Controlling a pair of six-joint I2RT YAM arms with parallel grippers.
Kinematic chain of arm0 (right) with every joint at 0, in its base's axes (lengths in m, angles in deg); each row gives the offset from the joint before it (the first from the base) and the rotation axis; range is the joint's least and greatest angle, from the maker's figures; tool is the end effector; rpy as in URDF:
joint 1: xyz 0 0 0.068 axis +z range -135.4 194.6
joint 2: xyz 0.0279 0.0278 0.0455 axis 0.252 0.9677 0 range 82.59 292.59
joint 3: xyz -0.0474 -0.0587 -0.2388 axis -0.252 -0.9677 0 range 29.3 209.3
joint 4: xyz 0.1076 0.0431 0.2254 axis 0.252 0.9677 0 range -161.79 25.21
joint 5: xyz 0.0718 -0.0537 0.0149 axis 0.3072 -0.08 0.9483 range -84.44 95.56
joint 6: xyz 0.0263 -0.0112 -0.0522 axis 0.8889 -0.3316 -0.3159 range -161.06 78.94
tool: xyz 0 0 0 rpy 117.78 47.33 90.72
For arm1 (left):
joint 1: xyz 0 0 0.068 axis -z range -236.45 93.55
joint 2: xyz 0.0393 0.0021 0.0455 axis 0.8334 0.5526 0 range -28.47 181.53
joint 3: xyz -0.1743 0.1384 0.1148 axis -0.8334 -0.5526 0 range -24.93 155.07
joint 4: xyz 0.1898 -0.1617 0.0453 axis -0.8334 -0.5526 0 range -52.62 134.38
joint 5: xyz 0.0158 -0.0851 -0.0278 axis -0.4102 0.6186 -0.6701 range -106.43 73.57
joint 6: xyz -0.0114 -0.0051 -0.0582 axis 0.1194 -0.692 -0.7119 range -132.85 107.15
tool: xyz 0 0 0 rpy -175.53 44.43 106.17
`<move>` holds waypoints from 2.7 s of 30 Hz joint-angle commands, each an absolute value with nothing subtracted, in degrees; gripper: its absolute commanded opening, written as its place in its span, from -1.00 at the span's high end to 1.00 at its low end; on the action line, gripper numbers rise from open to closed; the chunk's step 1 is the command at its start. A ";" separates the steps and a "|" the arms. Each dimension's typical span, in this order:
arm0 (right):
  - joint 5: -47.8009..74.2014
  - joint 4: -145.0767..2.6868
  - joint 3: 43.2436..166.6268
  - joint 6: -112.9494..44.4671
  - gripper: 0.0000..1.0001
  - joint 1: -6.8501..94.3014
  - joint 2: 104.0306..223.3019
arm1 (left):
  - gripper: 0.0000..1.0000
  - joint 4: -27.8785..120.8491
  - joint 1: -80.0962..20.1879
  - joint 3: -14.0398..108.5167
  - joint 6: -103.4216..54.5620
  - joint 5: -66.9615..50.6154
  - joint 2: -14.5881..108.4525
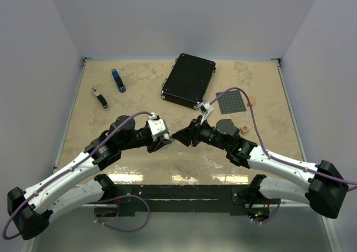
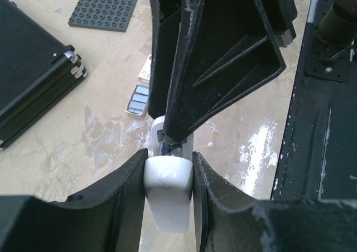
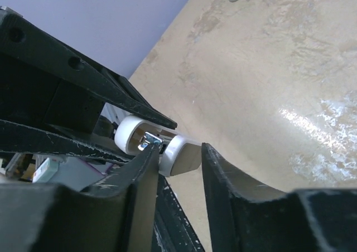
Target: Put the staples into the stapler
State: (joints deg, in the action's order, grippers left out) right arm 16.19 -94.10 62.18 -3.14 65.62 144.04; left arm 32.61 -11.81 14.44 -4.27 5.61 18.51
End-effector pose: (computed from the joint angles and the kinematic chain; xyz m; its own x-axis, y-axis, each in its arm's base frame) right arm 0.1555 0.2052 0.2518 -0.5946 0.2253 -0.7718 -0.6516 0.4273 0.6267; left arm 0.1351 -0.1562 0.2797 -0.0988 0.2919 -0.9513 0.9283 0.3714 0.0176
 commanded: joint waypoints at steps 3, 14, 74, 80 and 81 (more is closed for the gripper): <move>7.32 -88.84 63.14 -2.30 0.59 66.01 143.76 | 1.00 40.25 -11.89 14.01 -5.64 4.49 13.89; 3.98 -88.48 61.21 1.04 0.98 66.01 144.99 | 1.00 53.60 -11.81 8.83 -11.52 2.20 5.11; 38.07 -77.33 73.68 -50.81 -0.44 66.01 132.32 | 1.00 97.11 -11.81 1.70 -29.46 16.43 13.36; 45.54 -79.61 75.62 -50.73 -0.31 66.01 137.69 | 1.00 102.21 -11.81 0.73 -32.01 18.45 14.50; 45.98 -80.22 75.53 -50.46 -0.29 66.01 137.87 | 1.00 102.91 -11.81 0.56 -32.53 18.46 14.68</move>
State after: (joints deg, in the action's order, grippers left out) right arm 39.82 -78.64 73.11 -48.39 65.82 137.00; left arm 95.06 -11.70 -1.23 -29.32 15.40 14.29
